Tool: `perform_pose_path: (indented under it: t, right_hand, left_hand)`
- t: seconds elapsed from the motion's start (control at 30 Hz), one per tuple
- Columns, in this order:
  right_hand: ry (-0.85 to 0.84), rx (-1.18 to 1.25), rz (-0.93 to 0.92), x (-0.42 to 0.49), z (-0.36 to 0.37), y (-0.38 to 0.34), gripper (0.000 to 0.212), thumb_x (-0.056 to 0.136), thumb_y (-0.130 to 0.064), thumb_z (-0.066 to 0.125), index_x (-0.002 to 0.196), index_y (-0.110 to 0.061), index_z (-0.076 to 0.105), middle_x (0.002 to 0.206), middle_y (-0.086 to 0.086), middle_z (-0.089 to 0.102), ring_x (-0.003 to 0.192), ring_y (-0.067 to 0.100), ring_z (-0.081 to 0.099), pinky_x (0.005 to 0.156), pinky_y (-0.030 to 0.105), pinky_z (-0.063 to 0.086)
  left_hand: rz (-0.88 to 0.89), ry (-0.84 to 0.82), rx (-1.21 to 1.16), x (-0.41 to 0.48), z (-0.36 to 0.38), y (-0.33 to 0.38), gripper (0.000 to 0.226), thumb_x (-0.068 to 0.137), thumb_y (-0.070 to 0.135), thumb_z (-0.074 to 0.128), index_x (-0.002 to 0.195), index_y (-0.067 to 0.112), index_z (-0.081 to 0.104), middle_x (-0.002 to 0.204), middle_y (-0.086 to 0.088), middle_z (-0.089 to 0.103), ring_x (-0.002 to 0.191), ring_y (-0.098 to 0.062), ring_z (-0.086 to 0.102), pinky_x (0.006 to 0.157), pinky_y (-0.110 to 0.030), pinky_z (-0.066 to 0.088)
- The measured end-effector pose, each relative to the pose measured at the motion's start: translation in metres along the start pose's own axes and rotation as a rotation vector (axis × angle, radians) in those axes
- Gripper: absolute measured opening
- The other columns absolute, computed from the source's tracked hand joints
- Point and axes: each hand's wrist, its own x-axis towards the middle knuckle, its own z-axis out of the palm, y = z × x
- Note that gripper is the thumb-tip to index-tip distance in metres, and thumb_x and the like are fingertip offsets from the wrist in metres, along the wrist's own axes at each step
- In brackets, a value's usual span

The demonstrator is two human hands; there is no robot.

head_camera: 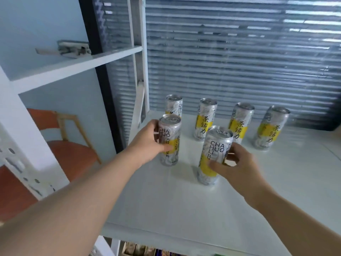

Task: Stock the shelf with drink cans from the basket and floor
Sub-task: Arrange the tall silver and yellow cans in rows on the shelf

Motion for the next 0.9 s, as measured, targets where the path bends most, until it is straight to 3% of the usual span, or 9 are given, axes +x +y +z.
perform_pose_path:
  t: [0.17, 0.33, 0.4, 0.5, 0.6, 0.67, 0.73, 0.83, 0.9]
  right_hand:
    - [0.012, 0.042, -0.019, 0.006, 0.008, 0.009, 0.044, 0.071, -0.002, 0.079, 0.108, -0.018, 0.062, 0.098, -0.009, 0.068, 0.084, -0.015, 0.06, 0.065, 0.002, 0.047]
    - [-0.003, 0.036, -0.034, 0.012, 0.008, 0.015, 0.047, 0.07, -0.004, 0.08, 0.11, -0.02, 0.062, 0.098, -0.01, 0.069, 0.09, -0.01, 0.061, 0.069, 0.004, 0.05]
    - [-0.011, 0.034, -0.043, 0.014, 0.006, 0.015, 0.047, 0.07, -0.005, 0.08, 0.11, -0.022, 0.062, 0.098, -0.011, 0.07, 0.091, -0.009, 0.061, 0.071, 0.006, 0.051]
    - [-0.016, 0.027, -0.05, 0.015, 0.007, 0.016, 0.049, 0.069, -0.007, 0.081, 0.111, -0.024, 0.063, 0.099, -0.011, 0.071, 0.093, -0.007, 0.061, 0.078, 0.013, 0.053]
    - [-0.01, 0.033, -0.056, 0.015, 0.008, 0.018, 0.048, 0.069, -0.007, 0.081, 0.111, -0.022, 0.063, 0.099, -0.009, 0.072, 0.094, -0.004, 0.062, 0.082, 0.017, 0.054]
    - [-0.005, 0.049, -0.061, 0.015, 0.009, 0.018, 0.046, 0.07, -0.004, 0.081, 0.109, -0.02, 0.064, 0.097, -0.008, 0.072, 0.092, -0.003, 0.062, 0.08, 0.011, 0.053]
    - [-0.009, 0.055, -0.063, 0.016, 0.008, 0.018, 0.045, 0.07, -0.003, 0.08, 0.109, -0.021, 0.064, 0.097, -0.007, 0.072, 0.092, -0.003, 0.062, 0.08, 0.01, 0.052]
    - [-0.013, 0.05, -0.056, 0.016, 0.009, 0.017, 0.046, 0.07, -0.006, 0.081, 0.109, -0.022, 0.063, 0.098, -0.007, 0.071, 0.093, -0.003, 0.061, 0.08, 0.012, 0.053]
    - [-0.011, 0.052, -0.05, 0.015, 0.01, 0.017, 0.046, 0.07, -0.006, 0.08, 0.109, -0.023, 0.063, 0.098, -0.007, 0.071, 0.093, -0.003, 0.062, 0.08, 0.013, 0.053]
  left_hand:
    - [-0.041, 0.096, 0.005, -0.017, 0.017, -0.017, 0.083, 0.062, 0.019, 0.088, 0.131, 0.023, 0.043, 0.117, 0.008, 0.057, 0.107, -0.009, 0.057, 0.091, -0.026, 0.047]
    - [-0.082, 0.256, 0.091, -0.01, 0.031, -0.029, 0.053, 0.062, 0.021, 0.087, 0.107, 0.021, 0.059, 0.096, 0.008, 0.069, 0.09, -0.013, 0.065, 0.077, -0.026, 0.048]
    - [-0.093, 0.247, 0.055, 0.002, 0.03, -0.034, 0.053, 0.064, 0.014, 0.084, 0.11, 0.022, 0.059, 0.098, 0.006, 0.072, 0.094, -0.016, 0.067, 0.086, -0.032, 0.051]
    - [-0.112, 0.159, -0.041, 0.014, 0.026, -0.039, 0.072, 0.069, 0.008, 0.08, 0.131, 0.022, 0.044, 0.116, 0.0, 0.069, 0.11, -0.017, 0.063, 0.102, -0.042, 0.044]
    - [-0.116, 0.128, 0.002, 0.018, 0.03, -0.038, 0.093, 0.052, 0.033, 0.09, 0.13, 0.02, 0.042, 0.127, 0.003, 0.056, 0.117, -0.015, 0.054, 0.102, -0.036, 0.042]
    - [-0.091, 0.195, 0.056, 0.019, 0.032, -0.036, 0.084, 0.045, 0.039, 0.09, 0.115, 0.018, 0.049, 0.115, -0.001, 0.056, 0.104, -0.017, 0.058, 0.09, -0.032, 0.048]
    - [-0.066, 0.212, 0.058, 0.018, 0.032, -0.035, 0.064, 0.058, 0.025, 0.089, 0.107, 0.021, 0.048, 0.105, 0.002, 0.059, 0.096, -0.018, 0.059, 0.082, -0.028, 0.047]
    - [-0.055, 0.198, 0.014, 0.017, 0.032, -0.04, 0.058, 0.066, 0.016, 0.085, 0.111, 0.023, 0.05, 0.105, 0.007, 0.064, 0.102, -0.015, 0.061, 0.091, -0.033, 0.048]
    - [-0.047, 0.215, 0.0, 0.014, 0.036, -0.04, 0.061, 0.063, 0.019, 0.086, 0.112, 0.022, 0.051, 0.111, 0.007, 0.061, 0.106, -0.012, 0.058, 0.089, -0.027, 0.047]
